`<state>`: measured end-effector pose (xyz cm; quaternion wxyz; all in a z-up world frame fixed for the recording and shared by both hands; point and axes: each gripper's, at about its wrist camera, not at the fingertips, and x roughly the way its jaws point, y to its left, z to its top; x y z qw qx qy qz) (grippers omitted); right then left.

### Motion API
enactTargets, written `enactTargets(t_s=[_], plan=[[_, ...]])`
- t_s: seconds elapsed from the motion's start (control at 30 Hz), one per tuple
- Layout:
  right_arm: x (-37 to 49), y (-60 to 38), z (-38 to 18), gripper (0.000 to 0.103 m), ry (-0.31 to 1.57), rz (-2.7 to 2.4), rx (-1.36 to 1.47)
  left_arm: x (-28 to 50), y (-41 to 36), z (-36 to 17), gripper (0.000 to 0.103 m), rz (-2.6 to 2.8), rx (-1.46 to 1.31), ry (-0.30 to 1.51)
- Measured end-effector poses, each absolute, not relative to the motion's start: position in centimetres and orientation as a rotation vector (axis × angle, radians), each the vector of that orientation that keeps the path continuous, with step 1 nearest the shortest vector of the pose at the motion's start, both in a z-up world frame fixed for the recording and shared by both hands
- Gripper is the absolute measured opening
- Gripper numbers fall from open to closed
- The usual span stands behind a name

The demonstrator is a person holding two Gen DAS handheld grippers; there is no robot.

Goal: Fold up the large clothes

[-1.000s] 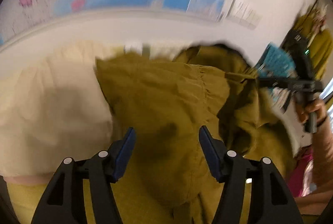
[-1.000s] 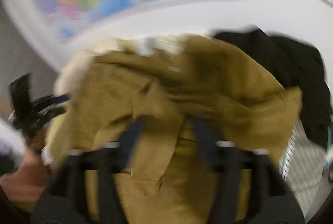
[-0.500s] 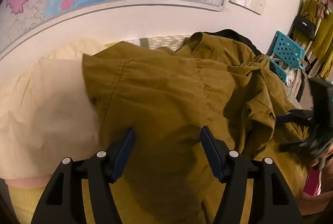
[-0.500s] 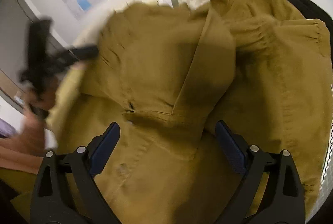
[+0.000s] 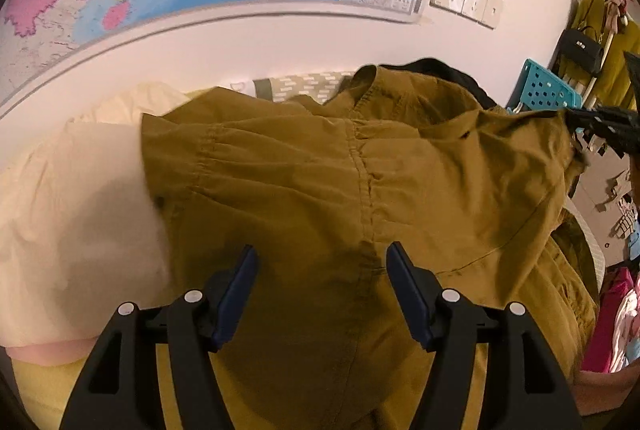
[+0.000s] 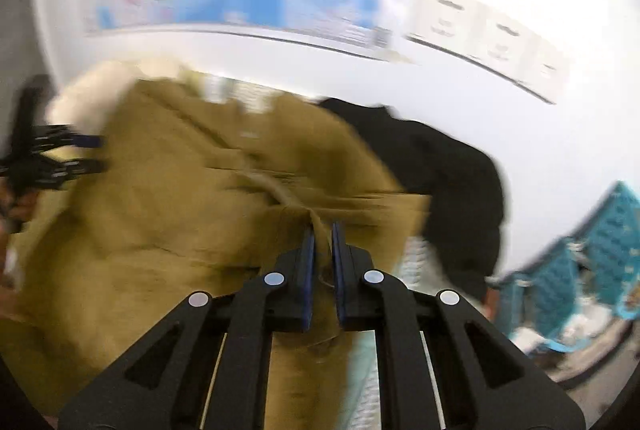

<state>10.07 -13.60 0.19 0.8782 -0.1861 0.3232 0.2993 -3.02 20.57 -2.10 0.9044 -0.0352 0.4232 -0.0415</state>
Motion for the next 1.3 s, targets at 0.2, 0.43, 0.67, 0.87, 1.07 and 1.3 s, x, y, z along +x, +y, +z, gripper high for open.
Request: enactTargets(t_s=[0.2, 0.43, 0.67, 0.87, 1.07, 1.3], plan=[[14.5, -13.5, -7.4, 0.012, 0.826, 0.546, -0.368, -1.7, 18.7, -4.4, 0.074, -0.047, 0.019, 0.917], [13.5, -17.9, -6.4, 0.073, 0.750, 0.683, -0.062, -1.7, 18.5, -4.5, 0.075, -0.045, 0.035, 0.916], [14.1, -14.1, -9.4, 0.043, 0.815, 0.667, -0.230, -1.0, 17.6, -4.0, 0.075, -0.085, 0.022, 0.900], [13.7, -14.2, -7.2, 0.014, 0.716, 0.627, -0.247, -0.6, 17.4, -4.6, 0.076, -0.079, 0.016, 0.907], [16.7, -13.4, -8.7, 0.017, 0.743, 0.519, -0.268, 0.7, 16.3, -5.8, 0.082, -0.112, 0.016, 0.913], [16.3, -15.1, -8.1, 0.054, 0.748, 0.502, -0.175, 1.2, 16.9, -6.8, 0.083, -0.121, -0.009, 0.944]])
